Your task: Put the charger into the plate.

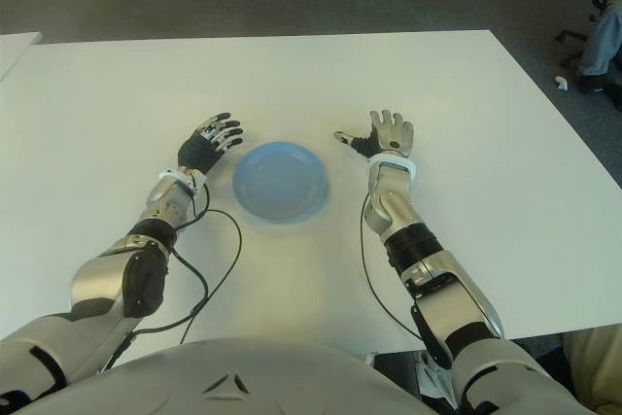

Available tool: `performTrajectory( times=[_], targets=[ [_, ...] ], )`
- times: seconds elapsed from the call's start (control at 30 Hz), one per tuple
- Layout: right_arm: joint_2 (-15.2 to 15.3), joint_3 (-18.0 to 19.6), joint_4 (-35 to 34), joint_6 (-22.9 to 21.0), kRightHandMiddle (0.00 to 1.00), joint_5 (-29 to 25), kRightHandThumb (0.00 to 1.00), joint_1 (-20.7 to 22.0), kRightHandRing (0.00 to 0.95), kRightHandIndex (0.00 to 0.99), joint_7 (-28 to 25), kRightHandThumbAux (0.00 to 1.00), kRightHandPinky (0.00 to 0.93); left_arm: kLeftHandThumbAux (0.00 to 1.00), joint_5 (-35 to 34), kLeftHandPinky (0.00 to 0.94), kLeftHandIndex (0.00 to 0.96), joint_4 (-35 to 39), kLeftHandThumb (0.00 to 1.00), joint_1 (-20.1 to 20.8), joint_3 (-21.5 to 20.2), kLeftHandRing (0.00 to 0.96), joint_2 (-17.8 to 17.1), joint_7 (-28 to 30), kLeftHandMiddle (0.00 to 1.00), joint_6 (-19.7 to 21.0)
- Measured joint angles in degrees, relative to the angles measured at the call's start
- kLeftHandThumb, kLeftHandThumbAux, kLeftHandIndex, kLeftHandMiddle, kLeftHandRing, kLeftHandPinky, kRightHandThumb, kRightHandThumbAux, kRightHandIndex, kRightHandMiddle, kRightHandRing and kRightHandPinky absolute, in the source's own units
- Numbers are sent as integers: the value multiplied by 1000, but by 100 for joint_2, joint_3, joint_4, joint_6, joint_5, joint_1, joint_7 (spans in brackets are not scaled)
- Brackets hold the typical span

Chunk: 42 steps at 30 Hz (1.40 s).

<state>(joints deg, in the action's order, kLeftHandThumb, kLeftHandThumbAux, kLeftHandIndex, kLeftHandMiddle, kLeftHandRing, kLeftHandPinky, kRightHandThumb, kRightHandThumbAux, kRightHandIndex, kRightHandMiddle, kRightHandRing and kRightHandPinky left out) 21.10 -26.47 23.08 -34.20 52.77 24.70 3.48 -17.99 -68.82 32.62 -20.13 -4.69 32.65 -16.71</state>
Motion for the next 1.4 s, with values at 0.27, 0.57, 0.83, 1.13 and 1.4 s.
performTrajectory(
  times=[0.27, 0.57, 0.83, 1.13, 1.4],
  targets=[
    [26, -8, 132, 29, 0, -6, 332, -116, 0, 0, 5, 108, 0, 539, -6, 359, 297, 0, 0, 0, -5, 368, -7, -1, 377, 15],
    [-35, 7, 631, 254, 0, -106, 333, -145, 0, 0, 239, 111, 0, 540, -10, 352, 298, 10, 0, 1, -5, 368, -18, -2, 379, 43],
    [-184, 44, 1399, 533, 0, -257, 336, -19, 0, 0, 729, 112, 0, 526, -6, 350, 295, 16, 0, 0, -4, 363, -31, -1, 374, 55],
    [-350, 50, 2283, 854, 0, -408, 338, 385, 0, 0, 1202, 114, 0, 521, -5, 350, 290, 21, 0, -1, -1, 357, -37, -1, 370, 54],
    [-443, 37, 2757, 991, 0, -518, 334, 604, 0, 0, 1394, 119, 0, 514, -55, 355, 294, 41, 0, -10, -18, 366, -41, 13, 378, 87]
  ],
)
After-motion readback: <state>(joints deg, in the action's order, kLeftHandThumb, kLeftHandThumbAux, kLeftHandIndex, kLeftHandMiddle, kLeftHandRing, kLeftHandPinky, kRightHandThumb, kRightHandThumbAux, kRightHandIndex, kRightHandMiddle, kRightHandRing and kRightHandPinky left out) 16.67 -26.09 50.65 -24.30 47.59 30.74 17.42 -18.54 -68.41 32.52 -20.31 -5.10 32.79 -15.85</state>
